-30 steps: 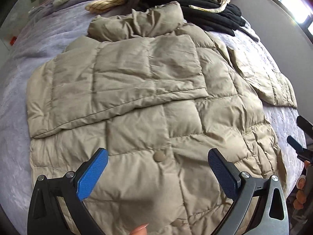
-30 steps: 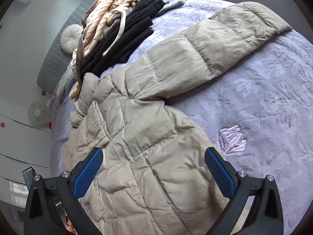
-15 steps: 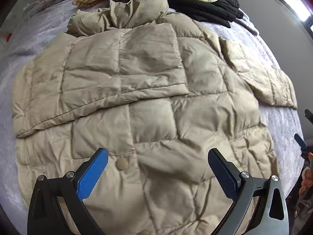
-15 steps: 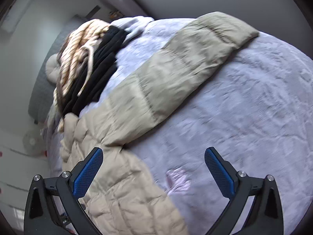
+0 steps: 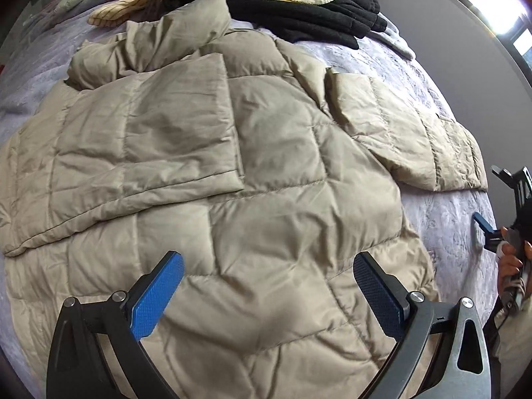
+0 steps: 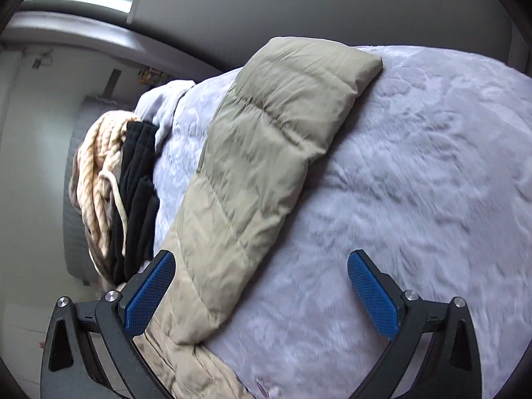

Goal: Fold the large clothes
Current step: 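Grasp the other sleeve and side panel with the right tool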

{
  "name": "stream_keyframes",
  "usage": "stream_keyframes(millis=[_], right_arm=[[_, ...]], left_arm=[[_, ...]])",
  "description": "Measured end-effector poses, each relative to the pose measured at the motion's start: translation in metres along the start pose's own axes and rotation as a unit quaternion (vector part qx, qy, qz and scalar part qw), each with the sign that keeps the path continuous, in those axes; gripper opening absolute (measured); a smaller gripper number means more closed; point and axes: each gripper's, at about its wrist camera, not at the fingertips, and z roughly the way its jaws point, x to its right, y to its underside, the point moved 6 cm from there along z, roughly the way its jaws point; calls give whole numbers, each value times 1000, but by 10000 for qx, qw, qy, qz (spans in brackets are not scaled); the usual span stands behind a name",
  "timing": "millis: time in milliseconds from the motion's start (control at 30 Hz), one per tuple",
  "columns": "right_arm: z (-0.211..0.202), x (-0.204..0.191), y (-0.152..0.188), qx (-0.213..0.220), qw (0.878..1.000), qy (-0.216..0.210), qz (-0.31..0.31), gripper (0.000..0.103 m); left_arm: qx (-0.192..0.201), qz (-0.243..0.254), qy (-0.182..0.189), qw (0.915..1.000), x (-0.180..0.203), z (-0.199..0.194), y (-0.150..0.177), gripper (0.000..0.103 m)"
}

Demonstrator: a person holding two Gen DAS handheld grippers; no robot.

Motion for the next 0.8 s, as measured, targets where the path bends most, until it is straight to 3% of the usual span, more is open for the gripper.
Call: stream_keyframes(millis=[100,200,333,367,400,467,500,633,800], right_arm=[[20,-2,-17,-57,9988,-359,329,103],[36,-10,-31,-90,9964,-643,539,103],[47,-15,-44,-29,9914,-884,969,101],[50,-19,-44,-85,9890,-1013,1071,94],[53,-21,-44,-144,9877,-1082,1118,62],[64,-27,-39,-411,9864,-1082,1164,21],[67,-33,-36,-436,9856,-1182,1129,14],[65,-76,-20,-528,9822,-1670,676,12],[61,-165,18,-890,9715,-2168,-358,12]], left_arm=[[91,66,-68,9999,8,3,-9,102],[143,129,-377,9991,9,7,-17,102],[154,79,-373,9992,4,8,-23,102],[179,73,-391,9990,2,7,-24,102],[185,52,-394,9990,-1,7,-25,102],[191,-63,-373,9991,-10,5,-24,102],[172,-123,-319,9993,-14,5,-24,102],[292,-378,-273,9985,-38,-4,-23,102],[625,-503,-600,9950,-76,-22,-27,102]])
